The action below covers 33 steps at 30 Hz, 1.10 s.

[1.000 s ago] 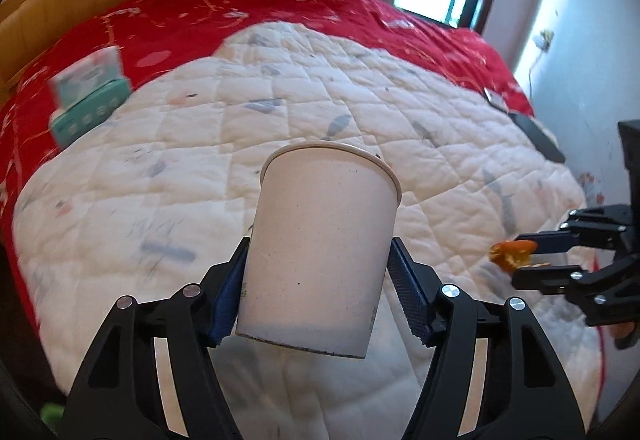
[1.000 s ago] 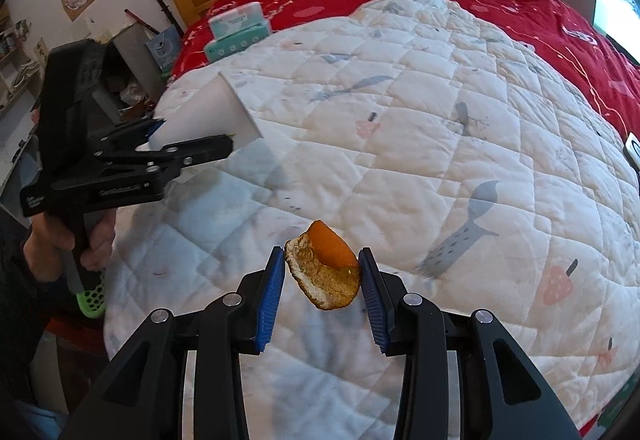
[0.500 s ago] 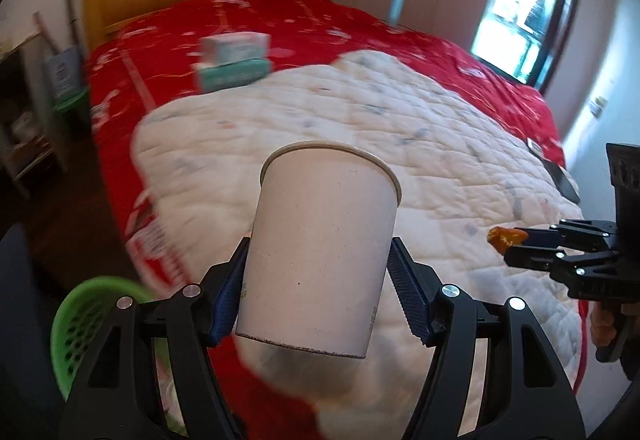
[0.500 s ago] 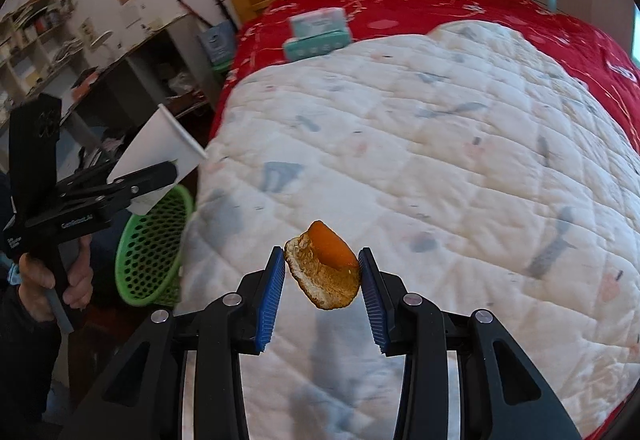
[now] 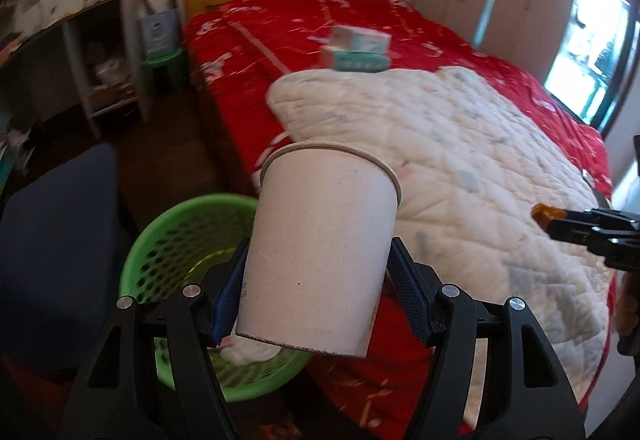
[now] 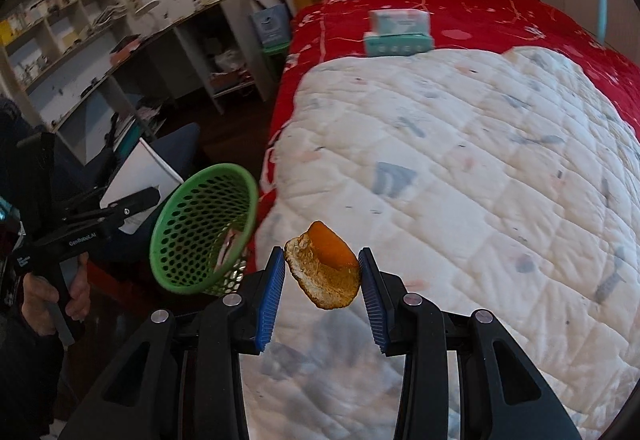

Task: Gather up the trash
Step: 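Carry the paper cup and bread crust over the green wastebasket and open both grippers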

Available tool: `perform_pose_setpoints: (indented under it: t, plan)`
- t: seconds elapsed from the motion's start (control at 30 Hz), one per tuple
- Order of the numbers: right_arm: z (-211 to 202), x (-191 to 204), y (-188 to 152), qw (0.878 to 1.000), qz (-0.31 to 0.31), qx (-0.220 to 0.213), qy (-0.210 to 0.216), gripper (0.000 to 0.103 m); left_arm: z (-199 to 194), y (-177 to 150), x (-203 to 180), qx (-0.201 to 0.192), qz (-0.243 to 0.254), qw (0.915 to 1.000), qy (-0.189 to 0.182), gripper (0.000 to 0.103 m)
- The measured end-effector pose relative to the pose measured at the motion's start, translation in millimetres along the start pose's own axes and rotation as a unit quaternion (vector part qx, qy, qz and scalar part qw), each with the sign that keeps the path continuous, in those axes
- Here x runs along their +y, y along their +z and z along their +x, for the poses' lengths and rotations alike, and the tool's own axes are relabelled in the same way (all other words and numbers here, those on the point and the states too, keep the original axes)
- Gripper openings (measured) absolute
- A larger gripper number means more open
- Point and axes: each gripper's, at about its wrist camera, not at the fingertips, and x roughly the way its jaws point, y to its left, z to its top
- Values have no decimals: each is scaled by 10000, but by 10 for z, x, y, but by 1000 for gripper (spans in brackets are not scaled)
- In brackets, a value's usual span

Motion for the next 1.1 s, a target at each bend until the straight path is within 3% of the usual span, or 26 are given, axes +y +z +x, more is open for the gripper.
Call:
perform_pose_setpoints:
  t: [0.5,1.1]
  plan:
    - [246,526,142,9987,-384,158,301,37,222,-339,688,579,-739,9938,591,66]
    - [465,829,176,9966,-535,330,529,37,252,-542,949,732,-1166,9882,677,73]
